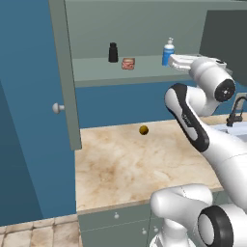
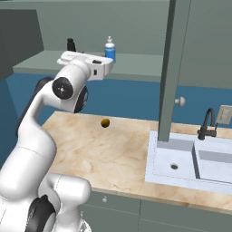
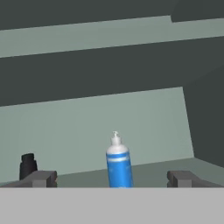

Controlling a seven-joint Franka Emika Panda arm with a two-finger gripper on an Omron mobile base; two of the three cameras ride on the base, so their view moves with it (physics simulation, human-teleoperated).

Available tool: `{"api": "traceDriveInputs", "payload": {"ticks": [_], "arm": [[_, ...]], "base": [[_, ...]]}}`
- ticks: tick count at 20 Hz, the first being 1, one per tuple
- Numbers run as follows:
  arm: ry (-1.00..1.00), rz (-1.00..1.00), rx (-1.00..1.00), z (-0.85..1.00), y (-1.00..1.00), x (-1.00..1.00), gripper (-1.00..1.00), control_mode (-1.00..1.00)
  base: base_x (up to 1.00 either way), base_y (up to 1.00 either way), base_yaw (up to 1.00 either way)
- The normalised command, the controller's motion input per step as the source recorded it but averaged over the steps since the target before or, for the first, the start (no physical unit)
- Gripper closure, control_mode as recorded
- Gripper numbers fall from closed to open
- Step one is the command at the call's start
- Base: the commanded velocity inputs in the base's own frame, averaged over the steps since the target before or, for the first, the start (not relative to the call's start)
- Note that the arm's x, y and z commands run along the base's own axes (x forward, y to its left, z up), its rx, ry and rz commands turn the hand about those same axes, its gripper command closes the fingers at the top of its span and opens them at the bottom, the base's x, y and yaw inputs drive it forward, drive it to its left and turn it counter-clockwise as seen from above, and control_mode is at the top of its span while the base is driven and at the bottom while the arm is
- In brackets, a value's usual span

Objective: Pick the soap dispenser and bar soap from the cabinet and place them on the counter.

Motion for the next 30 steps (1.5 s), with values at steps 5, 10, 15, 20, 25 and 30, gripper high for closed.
{"api": "traceDriveInputs", "payload": {"ticks": [5, 10, 15, 20, 25, 30], "arm": [[0.0, 0.0, 0.0, 0.0, 0.0, 0.21, -1.0, -1.0], [0.0, 0.0, 0.0, -0.02, 0.0, 0.19, -1.0, -1.0], [0.0, 0.0, 0.0, -0.07, 0.0, 0.17, -1.0, -1.0], [0.0, 0.0, 0.0, -0.07, 0.0, 0.2, -1.0, -1.0], [0.0, 0.0, 0.0, -0.02, 0.0, 0.2, -1.0, -1.0], [0.0, 0.0, 0.0, 0.0, -0.04, 0.18, -1.0, -1.0]], "base": [[0.0, 0.0, 0.0], [0.0, 0.0, 0.0], [0.0, 0.0, 0.0], [0.0, 0.0, 0.0], [0.0, 0.0, 0.0], [0.0, 0.0, 0.0]]}}
